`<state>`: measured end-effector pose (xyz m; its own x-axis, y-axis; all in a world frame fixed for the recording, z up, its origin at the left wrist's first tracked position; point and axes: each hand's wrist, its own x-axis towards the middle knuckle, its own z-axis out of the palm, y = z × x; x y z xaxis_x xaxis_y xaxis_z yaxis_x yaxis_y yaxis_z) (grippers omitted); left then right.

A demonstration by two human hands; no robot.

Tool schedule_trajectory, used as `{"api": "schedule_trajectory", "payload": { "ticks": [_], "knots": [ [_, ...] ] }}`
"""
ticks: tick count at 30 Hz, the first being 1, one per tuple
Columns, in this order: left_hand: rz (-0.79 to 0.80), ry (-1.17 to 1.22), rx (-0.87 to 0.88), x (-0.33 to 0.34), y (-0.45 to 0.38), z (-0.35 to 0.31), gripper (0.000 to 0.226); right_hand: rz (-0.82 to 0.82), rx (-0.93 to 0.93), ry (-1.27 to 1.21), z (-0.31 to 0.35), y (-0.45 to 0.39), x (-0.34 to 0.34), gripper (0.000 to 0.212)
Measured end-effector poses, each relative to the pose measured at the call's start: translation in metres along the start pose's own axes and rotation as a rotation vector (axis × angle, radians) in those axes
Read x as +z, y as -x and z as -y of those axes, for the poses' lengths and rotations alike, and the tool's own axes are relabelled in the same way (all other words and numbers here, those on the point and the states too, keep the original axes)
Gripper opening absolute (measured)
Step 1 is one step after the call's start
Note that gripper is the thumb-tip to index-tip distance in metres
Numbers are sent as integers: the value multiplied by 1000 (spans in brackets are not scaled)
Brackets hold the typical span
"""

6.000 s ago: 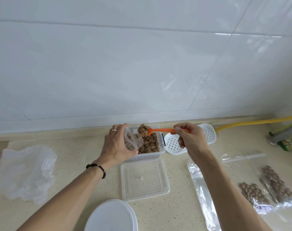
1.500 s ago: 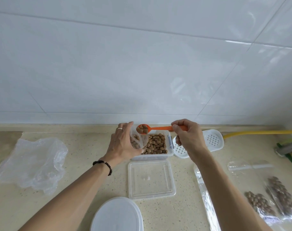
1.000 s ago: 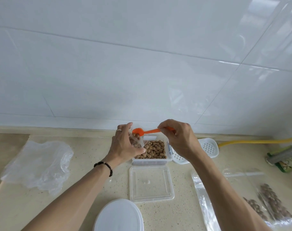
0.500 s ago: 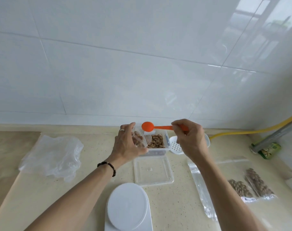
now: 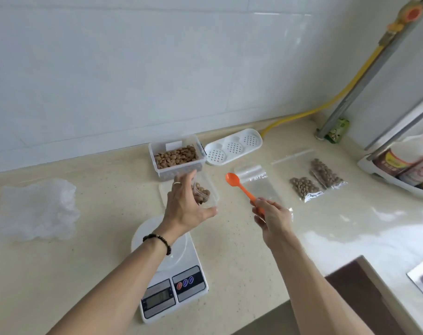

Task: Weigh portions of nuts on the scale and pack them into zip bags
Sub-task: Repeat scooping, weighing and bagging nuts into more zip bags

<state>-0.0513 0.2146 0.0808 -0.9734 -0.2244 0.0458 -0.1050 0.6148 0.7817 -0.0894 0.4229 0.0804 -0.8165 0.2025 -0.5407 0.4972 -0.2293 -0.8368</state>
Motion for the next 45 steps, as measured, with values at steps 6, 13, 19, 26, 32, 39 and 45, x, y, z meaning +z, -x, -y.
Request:
{"api": "schedule_trajectory", "payload": {
  "ticks": [6, 13, 19, 26, 32, 39, 45],
  "knots": [
    [64, -54, -13, 23, 15, 1, 109, -90, 115, 34, -67, -5, -18, 13],
    [66, -78, 4, 23, 25, 1, 109, -125, -63, 713, -84, -25, -22, 14],
    [31, -59, 15, 11, 28, -4, 108, -106, -215, 1053, -63, -25, -16, 15],
    [-37, -63, 77, -2, 27, -20, 110, 401, -527, 656, 18, 34, 31, 39],
    [-75, -15, 122, -18, 28, -29, 122, 453, -719, 802, 42, 47, 47, 20],
    [-219, 160, 134, -50, 42, -32, 63, 527, -782, 726, 58, 64, 55, 18],
    [-309, 391, 2, -75, 53, -24, 20, 621, -896, 714, 61, 85, 74, 20]
  ]
}}
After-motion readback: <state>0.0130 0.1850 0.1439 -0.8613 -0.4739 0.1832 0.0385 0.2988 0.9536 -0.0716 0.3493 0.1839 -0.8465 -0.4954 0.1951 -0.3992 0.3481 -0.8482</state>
